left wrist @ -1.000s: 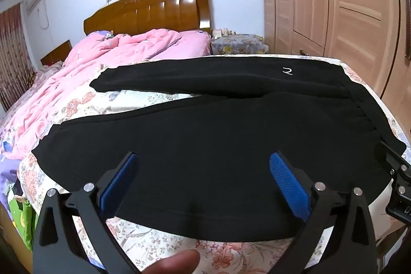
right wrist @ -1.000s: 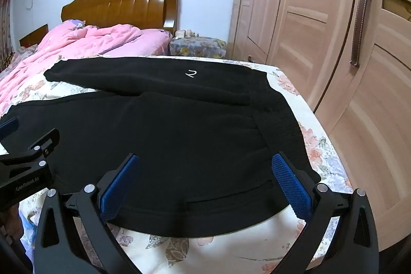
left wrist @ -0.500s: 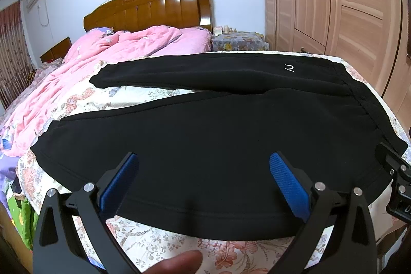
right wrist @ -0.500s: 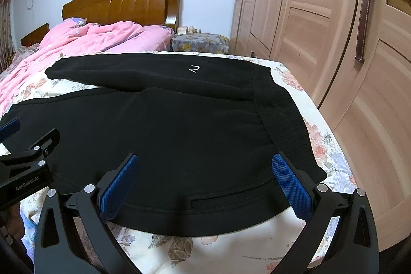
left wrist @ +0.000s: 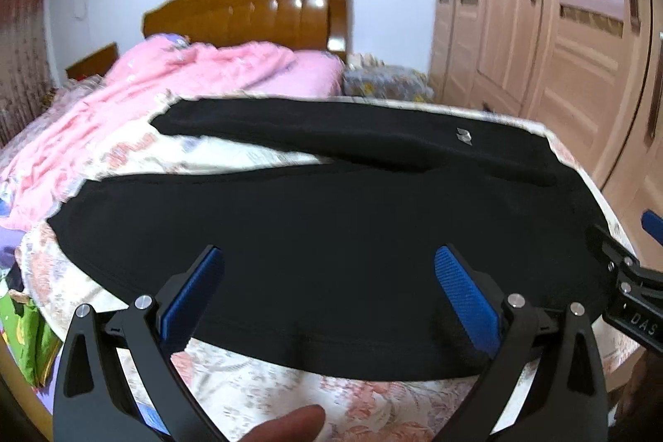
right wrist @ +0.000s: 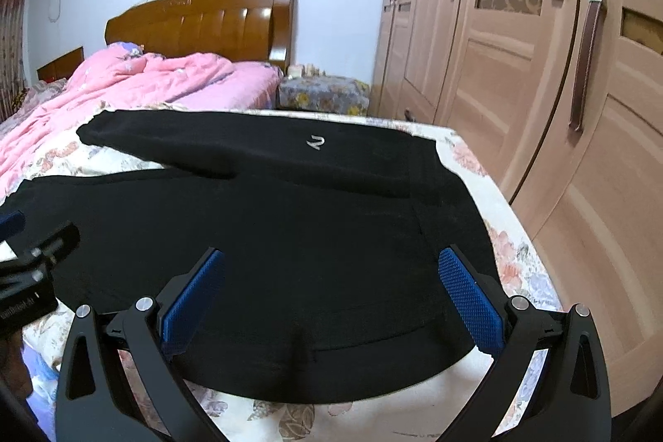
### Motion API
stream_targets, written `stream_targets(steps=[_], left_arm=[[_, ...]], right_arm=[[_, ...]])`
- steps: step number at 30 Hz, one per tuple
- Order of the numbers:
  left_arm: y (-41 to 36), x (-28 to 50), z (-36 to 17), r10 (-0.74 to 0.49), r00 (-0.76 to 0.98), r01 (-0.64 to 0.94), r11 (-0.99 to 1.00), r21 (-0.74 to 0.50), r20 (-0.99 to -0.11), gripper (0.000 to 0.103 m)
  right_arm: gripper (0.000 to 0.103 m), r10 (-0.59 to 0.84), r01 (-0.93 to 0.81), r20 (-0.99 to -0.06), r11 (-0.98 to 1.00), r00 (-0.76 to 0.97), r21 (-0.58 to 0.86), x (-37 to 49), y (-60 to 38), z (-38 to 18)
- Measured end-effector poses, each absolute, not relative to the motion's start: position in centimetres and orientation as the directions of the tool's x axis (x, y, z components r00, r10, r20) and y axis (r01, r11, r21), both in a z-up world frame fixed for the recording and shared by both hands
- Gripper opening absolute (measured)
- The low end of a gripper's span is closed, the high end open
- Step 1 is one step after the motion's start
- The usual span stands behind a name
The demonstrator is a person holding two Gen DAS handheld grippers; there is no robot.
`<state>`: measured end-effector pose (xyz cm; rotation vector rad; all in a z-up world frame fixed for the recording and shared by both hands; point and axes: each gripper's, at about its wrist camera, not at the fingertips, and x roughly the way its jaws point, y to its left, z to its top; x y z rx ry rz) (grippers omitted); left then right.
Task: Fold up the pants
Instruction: 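Position both grippers open above the waistband of the black sweatpants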
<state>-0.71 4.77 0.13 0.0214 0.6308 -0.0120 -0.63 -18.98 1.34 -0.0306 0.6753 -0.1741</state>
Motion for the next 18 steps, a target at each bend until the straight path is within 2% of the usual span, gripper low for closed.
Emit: stream_targets(steps=[4, 9, 14, 18], left_arm=[[5.3, -2.1, 1.4, 0.042, 0.846, -0.006, 0.998, 0.069, -0.531, 0.102], [5.7, -2.6, 1.8, 0.046, 0.828, 0.004, 0.996, 0.089, -0.559, 0.102], [5.7, -4.1, 2.2, 0.031, 0.840, 0.033, 0.993, 0.109, -0.541, 0.102], [5.6, -3.8, 2.2, 0.011, 0.828, 0.059, 0.992, 0.108, -0.560, 0.102]], right_arm=[[0.099, -0.156, 0.142, -0.612, 0.987, 0.775, -0.072, -1.7, -18.9, 1.6], [0.099, -0.144, 0.130, -0.598, 0.989, 0.788, -0.067, -2.8, -18.5, 2.3], [0.099, -0.126, 0.116, -0.579, 0.992, 0.805, -0.054, -4.1, -18.3, 3.0], [0.099, -0.122, 0.107, -0.571, 0.992, 0.812, -0.061, -4.3, -18.5, 3.2]])
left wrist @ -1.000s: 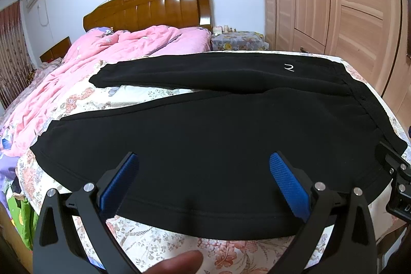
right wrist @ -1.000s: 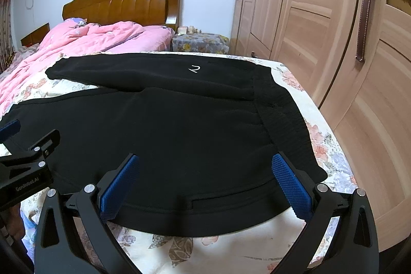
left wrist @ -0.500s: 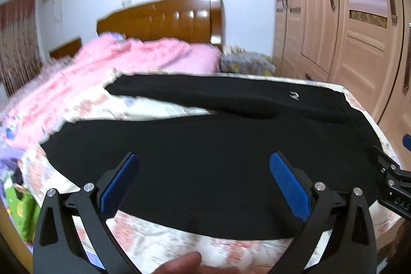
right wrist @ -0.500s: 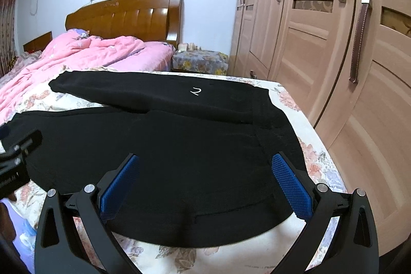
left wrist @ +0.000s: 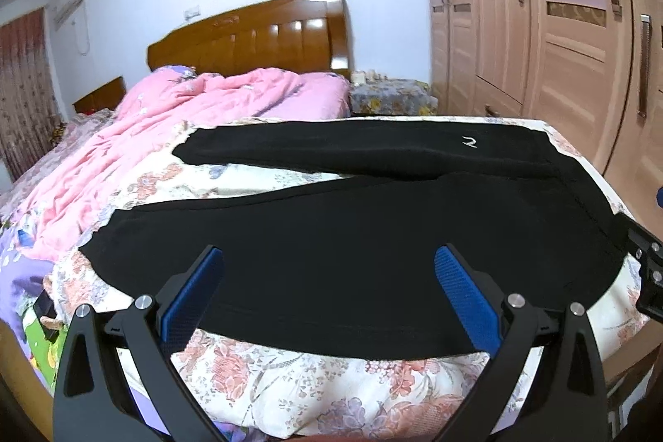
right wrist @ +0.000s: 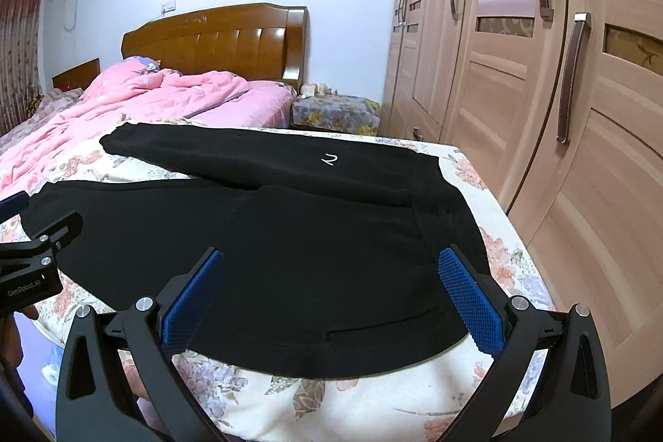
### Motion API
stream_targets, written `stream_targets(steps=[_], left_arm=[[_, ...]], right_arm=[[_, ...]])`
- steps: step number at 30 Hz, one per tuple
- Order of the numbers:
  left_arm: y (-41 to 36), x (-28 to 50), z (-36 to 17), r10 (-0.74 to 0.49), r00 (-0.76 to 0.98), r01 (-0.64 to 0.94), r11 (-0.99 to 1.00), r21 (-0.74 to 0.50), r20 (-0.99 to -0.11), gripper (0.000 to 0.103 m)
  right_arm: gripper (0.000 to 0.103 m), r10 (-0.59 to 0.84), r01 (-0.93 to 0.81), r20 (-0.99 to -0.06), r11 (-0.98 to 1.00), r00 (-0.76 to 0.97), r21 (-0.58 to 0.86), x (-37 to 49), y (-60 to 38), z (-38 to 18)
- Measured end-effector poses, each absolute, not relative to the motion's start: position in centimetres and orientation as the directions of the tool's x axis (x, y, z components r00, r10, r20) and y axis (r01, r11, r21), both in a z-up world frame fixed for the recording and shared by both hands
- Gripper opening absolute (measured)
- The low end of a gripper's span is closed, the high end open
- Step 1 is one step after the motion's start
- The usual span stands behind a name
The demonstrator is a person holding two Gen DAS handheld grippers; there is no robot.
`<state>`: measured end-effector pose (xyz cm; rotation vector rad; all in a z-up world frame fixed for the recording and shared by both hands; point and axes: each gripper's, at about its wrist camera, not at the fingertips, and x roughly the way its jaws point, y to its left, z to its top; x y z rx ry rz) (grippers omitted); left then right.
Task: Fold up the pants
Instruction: 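Position both grippers open above the waistband of the black sweatpants, then close both grippers on the waistband edge of the black sweatpants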
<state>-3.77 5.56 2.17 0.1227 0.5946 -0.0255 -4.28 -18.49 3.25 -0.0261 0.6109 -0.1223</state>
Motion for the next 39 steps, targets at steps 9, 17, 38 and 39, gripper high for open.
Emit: stream_targets(steps=[9, 17, 38, 39], left_arm=[[4.1, -2.2, 0.9, 0.049, 0.825, 0.098, 0.969, 0.227, -0.563, 0.102], [3.2, 0.7, -0.9, -0.002, 0.760, 0.208, 0.948, 0.241, -0.650, 0.102], [3.3, 8.6, -3.6, 0.032, 0.705, 0.199, 0.950, 0.241, -0.709, 0.102], [3.5, 9.0, -3.8, 0.029, 0.700, 0.200, 0.951, 0.235, -0.714, 0.102]], right_arm=[[0.099, -0.109, 0.096, -0.612, 0.994, 0.784, -0.054, -1.6, -19.6, 2.0], [0.099, -0.076, 0.044, -0.655, 0.997, 0.752, -0.065, 0.9, -20.3, 1.0], [0.099, -0.030, -0.039, -0.748, 0.996, 0.663, -0.075, 7.0, -21.1, -1.0], [0.099, -0.027, -0.043, -0.749, 0.996, 0.662, -0.074, 7.4, -21.0, -1.0]])
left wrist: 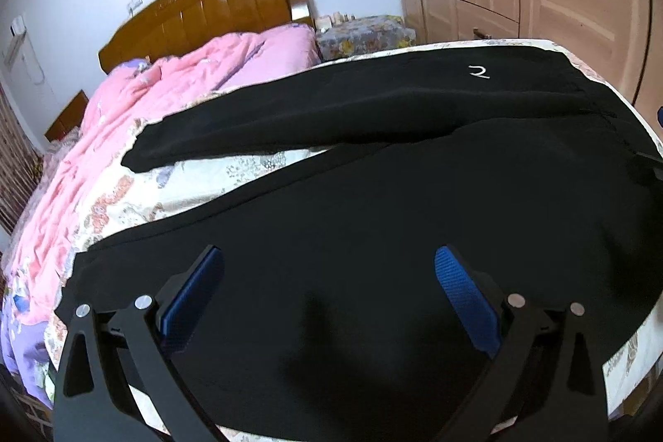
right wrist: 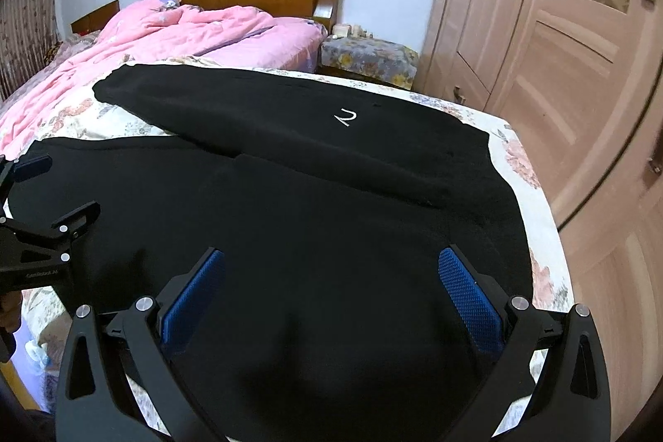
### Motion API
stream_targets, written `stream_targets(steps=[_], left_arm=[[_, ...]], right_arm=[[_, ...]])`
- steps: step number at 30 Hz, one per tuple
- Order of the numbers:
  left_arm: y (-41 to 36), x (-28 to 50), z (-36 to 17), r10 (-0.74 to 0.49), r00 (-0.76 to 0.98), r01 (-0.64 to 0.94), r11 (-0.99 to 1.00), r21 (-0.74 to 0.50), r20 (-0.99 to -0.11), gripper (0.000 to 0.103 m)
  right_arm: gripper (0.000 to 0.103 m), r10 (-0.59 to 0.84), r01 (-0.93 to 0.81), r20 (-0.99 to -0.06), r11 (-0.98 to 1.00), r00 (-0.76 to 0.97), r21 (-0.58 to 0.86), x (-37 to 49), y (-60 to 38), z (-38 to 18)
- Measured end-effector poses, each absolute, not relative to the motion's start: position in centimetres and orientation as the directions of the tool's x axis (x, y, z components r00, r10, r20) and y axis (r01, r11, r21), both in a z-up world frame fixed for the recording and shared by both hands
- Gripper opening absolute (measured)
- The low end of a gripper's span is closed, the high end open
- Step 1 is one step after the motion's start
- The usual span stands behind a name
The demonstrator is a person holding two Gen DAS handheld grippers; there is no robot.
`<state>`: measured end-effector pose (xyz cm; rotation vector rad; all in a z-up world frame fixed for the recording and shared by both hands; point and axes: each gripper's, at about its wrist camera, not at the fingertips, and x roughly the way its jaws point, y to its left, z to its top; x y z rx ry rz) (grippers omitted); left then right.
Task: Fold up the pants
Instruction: 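Close both grippers on the waistband edge of the black sweatpants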
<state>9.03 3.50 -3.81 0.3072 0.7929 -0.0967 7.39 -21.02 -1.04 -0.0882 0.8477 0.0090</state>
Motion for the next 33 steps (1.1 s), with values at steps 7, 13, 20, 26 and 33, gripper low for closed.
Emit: stream_targets(steps=[7, 13, 20, 26, 33], left_arm=[[3.9, 11.4, -4.0, -0.008, 0.685, 0.222, 0.955, 0.198, -0.729, 0.102], [4.5, 15.4, -2.2, -0.077, 0.697, 0.249, 0.958, 0.140, -0.713, 0.102], [3.2, 24.6, -0.7, -0.165, 0.654, 0.323, 0.943, 0.076, -0.739, 0.102], [0.4, 31.8, -1.7, -0.196, 0.613, 0.412, 0.906, 0.099, -0.766, 0.102], [-2.0, 38.5, -3.3, -0.361, 0.452, 0.619, 0.785, -0.004, -0.816, 0.102]], right_arm=[[0.099, 0.080, -0.098, -0.759, 0.995, 0.646, 0.022, 10.8, -22.0, -0.9], [0.099, 0.141, -0.153, -0.791, 0.986, 0.595, 0.061, 16.7, -24.8, -0.9], [0.099, 0.182, -0.192, -0.807, 0.978, 0.562, 0.087, 25.9, -29.3, -3.1], [0.099, 0.156, -0.216, -0.852, 0.975, 0.500, 0.052, 34.1, -32.8, -6.4], [0.099, 0.250, -0.350, -0.870, 0.932, 0.426, 0.096, 39.1, -34.4, -8.7]])
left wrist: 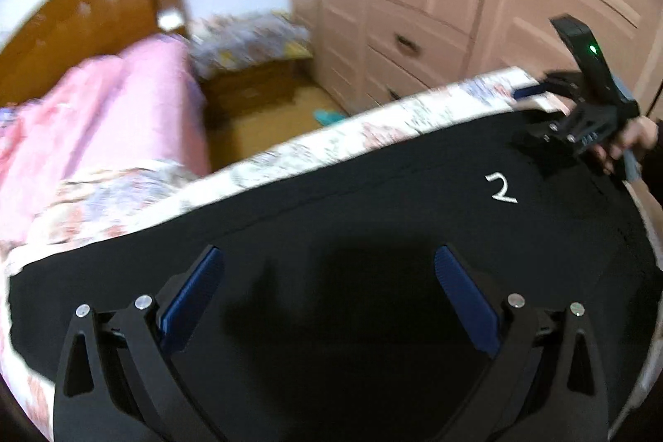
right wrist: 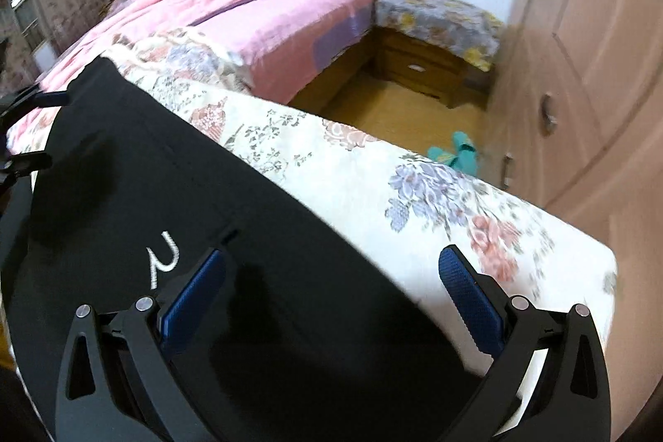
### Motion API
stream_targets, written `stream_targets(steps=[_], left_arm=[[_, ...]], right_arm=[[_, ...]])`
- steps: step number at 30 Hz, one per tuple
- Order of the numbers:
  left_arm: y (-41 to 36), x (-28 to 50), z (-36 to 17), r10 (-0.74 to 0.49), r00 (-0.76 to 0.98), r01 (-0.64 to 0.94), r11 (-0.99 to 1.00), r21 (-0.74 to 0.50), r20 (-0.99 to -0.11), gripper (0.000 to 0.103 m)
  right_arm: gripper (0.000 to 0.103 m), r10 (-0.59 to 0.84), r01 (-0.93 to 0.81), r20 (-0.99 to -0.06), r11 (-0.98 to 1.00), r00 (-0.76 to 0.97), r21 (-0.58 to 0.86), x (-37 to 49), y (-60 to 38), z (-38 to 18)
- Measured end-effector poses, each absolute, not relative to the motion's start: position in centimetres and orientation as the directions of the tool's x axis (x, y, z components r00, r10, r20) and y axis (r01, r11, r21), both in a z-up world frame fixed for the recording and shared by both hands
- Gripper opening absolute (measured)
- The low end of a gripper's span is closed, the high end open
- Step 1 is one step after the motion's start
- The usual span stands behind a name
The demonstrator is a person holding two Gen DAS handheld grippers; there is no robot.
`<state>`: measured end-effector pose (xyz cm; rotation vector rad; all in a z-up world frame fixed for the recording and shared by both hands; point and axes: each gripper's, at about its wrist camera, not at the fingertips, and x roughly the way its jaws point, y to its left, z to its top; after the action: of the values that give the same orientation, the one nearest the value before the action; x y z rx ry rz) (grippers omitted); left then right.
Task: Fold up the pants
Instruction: 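Close both grippers on the waistband edge of the black sweatpants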
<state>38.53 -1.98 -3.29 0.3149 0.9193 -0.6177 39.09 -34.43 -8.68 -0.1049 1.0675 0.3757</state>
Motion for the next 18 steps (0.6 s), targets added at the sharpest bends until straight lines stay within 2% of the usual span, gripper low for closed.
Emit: stream_targets(steps=[1, 4, 6, 7, 8, 9, 11, 18], left_arm=[[-2.3, 39.1, -3.5, -0.362, 0.449, 0.628, 0.778, 0.000, -0.817, 0.102], [-3.0, 40.5, -4.0, -0.334, 0.471, 0.659, 0.748, 0.074, -0.817, 0.101], [-3.6, 41.0, -4.4, -0.376, 0.427, 0.729, 0.681, 0.068, -0.822, 0.101], [-3.7, 41.0, -4.6, -0.388, 0.416, 0.751, 0.657, 0.070, -0.822, 0.101], [-3.9, 41.3, -4.9, -0.392, 0.411, 0.770, 0.633, 0.083, -0.823, 0.101], [-4.0, 41.7, -5.1, -0.397, 0.402, 0.784, 0.615, 0.086, -0.825, 0.101], [-4.2, 42.3, -5.3, -0.421, 0.371, 0.812, 0.579, 0.069, -0.828, 0.101], [-4.6, 43.8, -4.9, -0.505, 0.261, 0.896, 0.445, 0.011, -0.823, 0.101]], right_arm=[[0.098, 0.266, -0.369, -0.873, 0.923, 0.409, 0.108, 39.4, -34.5, -9.0], [0.085, 0.314, -0.427, -0.876, 0.893, 0.367, 0.142, 39.9, -34.3, -9.6], [0.068, 0.360, -0.457, -0.863, 0.872, 0.354, 0.176, 39.7, -34.2, -9.4], [0.054, 0.382, -0.480, -0.859, 0.856, 0.341, 0.191, 39.4, -34.1, -9.2], [0.045, 0.400, -0.497, -0.856, 0.843, 0.327, 0.204, 39.1, -33.8, -8.9], [0.041, 0.397, -0.516, -0.858, 0.835, 0.325, 0.191, 38.8, -33.4, -8.6], [0.015, 0.346, -0.545, -0.867, 0.831, 0.358, 0.107, 38.0, -32.7, -7.8], [0.012, 0.289, -0.549, -0.789, 0.833, 0.543, -0.072, 31.9, -31.2, -3.0]])
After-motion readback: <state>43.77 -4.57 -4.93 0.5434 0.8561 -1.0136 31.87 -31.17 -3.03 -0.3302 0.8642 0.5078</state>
